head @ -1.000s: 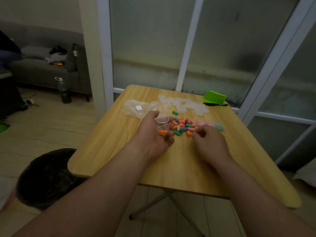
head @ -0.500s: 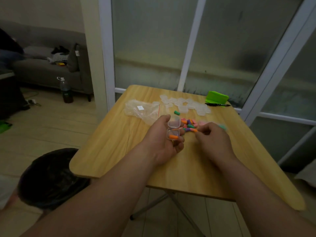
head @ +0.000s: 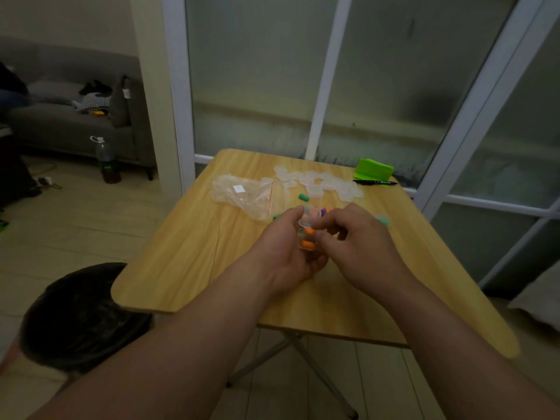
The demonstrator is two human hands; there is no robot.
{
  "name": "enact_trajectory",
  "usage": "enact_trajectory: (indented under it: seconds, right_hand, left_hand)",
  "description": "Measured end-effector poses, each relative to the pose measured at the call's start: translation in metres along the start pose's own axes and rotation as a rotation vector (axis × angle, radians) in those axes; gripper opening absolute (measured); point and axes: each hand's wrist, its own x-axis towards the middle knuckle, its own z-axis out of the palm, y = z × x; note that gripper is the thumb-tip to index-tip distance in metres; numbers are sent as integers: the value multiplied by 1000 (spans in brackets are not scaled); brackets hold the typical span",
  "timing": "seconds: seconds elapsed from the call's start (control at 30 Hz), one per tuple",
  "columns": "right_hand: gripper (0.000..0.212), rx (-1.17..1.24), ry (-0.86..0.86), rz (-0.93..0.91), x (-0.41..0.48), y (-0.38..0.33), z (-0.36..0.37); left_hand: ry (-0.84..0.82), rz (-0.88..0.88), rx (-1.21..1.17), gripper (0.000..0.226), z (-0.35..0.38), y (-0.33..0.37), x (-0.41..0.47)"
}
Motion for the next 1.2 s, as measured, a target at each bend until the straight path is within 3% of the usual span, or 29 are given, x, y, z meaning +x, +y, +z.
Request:
enact_trajectory:
  seconds: [0.2,0.37,0.47,0.57,0.7,0.8,0.97,1.03,1.13,1.2]
  right_hand:
    - [12,-51,-47,-12,-2,-1,1]
    - [16,-63,-53,-7,-2,2,2]
    - [14,4,-17,-8,-2,4,0]
    - [7,146,83,76,2,8,-1]
    - [26,275,82,218,6,12,-5]
    - [30,293,-38,157,3,6,-6]
    - [16,194,-52,1,-6,-1,-4]
    - [14,124,-103,-19,-10,-1,-2]
    - [17,79,-122,-12,-13,-1,-1]
    - [20,92,-111,-10,-14,-1,-1]
  left_hand:
    - [32,-1,-12,58,-1,-3,9]
    - [6,1,-29,51,1,-3,11]
    - [-20,10,-44,54,0,-3,10]
    - [-38,13,-1,42,-2,-2,9]
    - [-78,-13,29,45,-1,-2,8]
    - [-99,-19,10,54,-2,-3,9]
    - [-63,-16,-89,75,-9,3,16]
    - [-80,-15,-133,70,-7,3,15]
    - [-78,7,-128,39,-2,-2,16]
    - [-124,19,-106,33,-2,-3,14]
